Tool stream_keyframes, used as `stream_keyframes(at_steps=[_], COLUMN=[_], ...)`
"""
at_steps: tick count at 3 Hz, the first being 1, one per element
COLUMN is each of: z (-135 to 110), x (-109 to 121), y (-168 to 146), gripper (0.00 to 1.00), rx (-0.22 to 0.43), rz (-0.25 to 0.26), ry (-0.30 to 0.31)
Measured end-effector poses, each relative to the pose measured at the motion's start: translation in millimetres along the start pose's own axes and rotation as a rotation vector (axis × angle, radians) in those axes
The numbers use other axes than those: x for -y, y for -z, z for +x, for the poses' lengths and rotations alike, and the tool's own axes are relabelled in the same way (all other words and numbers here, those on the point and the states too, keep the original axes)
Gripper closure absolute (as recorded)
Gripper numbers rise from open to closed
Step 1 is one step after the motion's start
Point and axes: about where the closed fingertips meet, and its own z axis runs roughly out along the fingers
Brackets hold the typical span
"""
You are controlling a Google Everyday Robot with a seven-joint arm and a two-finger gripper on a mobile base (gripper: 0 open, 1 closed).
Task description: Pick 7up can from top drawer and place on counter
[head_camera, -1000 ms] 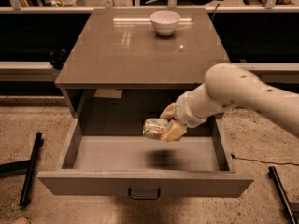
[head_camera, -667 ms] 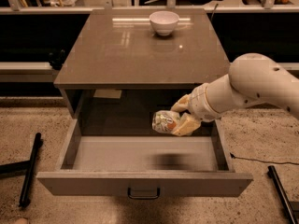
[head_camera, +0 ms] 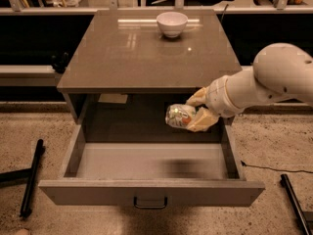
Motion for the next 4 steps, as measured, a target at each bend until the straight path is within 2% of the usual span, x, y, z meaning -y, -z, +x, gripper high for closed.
stream_keyframes(at_steps=[1, 2, 3, 4], z=[-13, -23, -34, -35], x=[51, 84, 118, 153], y=[53, 78, 84, 70], gripper=[1.00, 1.00, 1.00, 1.00], rx=[0.003, 0.000, -0.014, -0.022], rz=[0.135, 0.213, 0.272, 0.287], ry=[0.042, 0.062, 0.085, 0.084])
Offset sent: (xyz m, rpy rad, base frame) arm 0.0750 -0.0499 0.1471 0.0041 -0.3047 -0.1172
